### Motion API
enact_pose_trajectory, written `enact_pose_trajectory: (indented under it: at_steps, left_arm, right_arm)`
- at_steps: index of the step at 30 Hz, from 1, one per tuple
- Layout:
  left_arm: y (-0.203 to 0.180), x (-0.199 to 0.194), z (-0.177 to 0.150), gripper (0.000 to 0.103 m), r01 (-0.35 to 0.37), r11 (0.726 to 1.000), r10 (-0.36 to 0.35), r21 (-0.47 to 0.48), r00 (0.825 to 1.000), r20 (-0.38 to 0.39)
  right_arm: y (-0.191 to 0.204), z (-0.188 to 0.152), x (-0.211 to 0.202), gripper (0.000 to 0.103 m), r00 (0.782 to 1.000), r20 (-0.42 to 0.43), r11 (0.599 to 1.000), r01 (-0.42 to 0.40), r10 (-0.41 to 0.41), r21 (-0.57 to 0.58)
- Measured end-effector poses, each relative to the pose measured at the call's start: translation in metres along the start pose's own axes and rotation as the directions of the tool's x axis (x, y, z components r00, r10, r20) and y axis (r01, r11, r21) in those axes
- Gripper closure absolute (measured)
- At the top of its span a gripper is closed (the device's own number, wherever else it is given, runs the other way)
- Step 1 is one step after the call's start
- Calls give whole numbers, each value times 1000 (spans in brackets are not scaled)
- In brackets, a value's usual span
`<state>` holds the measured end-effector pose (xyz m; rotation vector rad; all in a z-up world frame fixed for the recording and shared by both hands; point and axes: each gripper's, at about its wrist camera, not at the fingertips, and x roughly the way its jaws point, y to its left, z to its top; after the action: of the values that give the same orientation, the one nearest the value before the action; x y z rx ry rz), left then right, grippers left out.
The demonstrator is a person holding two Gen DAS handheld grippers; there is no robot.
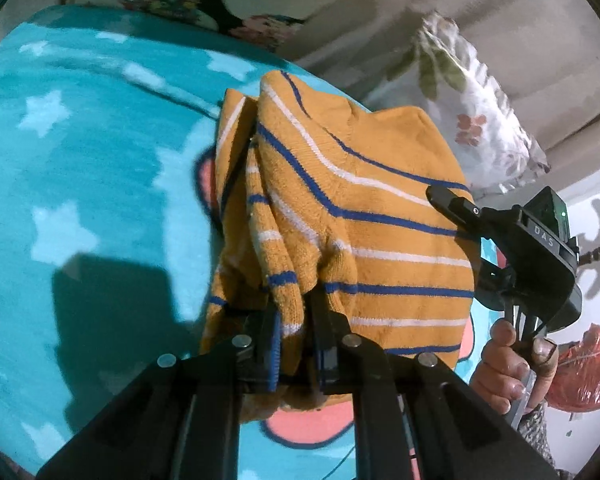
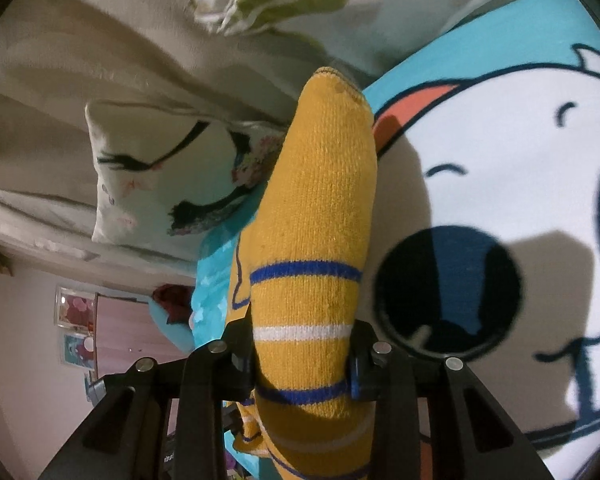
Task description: Fold small clothes
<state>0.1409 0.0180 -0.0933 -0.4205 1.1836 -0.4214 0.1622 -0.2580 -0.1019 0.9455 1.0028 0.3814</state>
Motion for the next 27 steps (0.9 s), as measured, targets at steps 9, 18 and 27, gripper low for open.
enact_pose_trajectory:
  at_steps: [9,18,27]
  left_arm:
    - [-45,24,-11,91,-2,998,3,55,999,-32]
    - [-75,37,-21,91,-31,996,35,81,999,-41]
    - [-93,44,-25,91,-91,993,93,80,995,-19]
  right_arm:
    - [-33,8,-44,67,999,43,999,16,-18,40]
    - [-58,20,-69,67,999,52,998,10,-13,66]
    - [-76,35,-75,64,999,18,998,26,-27,60]
